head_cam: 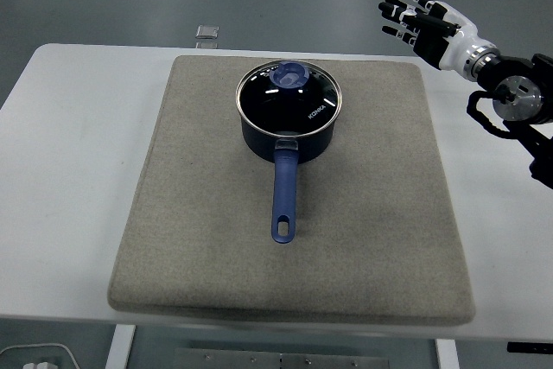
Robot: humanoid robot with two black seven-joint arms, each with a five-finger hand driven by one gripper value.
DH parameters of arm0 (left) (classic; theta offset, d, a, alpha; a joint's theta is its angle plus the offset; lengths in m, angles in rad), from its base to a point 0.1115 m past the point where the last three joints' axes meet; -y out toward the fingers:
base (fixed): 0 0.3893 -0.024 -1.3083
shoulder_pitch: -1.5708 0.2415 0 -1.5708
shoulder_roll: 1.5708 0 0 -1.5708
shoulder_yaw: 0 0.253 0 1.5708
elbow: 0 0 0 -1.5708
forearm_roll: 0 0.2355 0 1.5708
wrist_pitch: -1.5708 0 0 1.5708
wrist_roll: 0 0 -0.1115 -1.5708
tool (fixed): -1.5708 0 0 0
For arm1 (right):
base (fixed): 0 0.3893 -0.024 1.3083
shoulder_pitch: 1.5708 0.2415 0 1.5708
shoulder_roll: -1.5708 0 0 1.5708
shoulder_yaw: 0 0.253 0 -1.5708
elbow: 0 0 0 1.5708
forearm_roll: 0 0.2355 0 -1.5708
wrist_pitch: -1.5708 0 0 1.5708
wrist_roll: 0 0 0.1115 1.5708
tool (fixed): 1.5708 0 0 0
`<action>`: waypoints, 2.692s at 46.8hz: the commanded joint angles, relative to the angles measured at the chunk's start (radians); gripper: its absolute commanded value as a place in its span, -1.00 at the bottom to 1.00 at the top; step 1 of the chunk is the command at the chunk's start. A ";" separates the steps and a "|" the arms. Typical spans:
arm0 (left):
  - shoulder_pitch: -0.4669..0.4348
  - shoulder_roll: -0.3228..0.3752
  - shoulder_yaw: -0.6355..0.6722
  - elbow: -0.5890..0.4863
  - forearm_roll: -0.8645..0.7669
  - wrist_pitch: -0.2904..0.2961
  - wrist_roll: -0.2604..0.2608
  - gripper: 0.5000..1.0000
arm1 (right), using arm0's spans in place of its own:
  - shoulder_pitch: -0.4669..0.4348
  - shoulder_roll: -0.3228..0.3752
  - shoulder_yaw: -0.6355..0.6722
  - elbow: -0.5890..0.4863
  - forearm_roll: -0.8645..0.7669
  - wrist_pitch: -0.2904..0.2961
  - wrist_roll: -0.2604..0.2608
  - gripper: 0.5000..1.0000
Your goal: Lift the pot lid and place it to the right of the pot.
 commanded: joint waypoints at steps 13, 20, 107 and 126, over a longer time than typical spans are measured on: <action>0.006 0.000 0.002 0.013 0.000 0.008 0.000 1.00 | 0.003 0.002 0.009 0.002 0.001 0.003 -0.002 0.69; 0.003 0.000 0.003 0.013 0.000 0.008 0.000 1.00 | 0.004 0.002 0.011 0.003 0.001 0.001 -0.002 0.69; -0.003 0.000 0.003 0.014 0.000 0.008 0.000 1.00 | 0.121 -0.002 -0.001 0.160 -0.474 -0.004 0.040 0.68; -0.003 0.000 0.003 0.014 0.000 0.008 0.000 1.00 | 0.130 0.001 -0.011 0.167 -0.836 0.045 0.084 0.68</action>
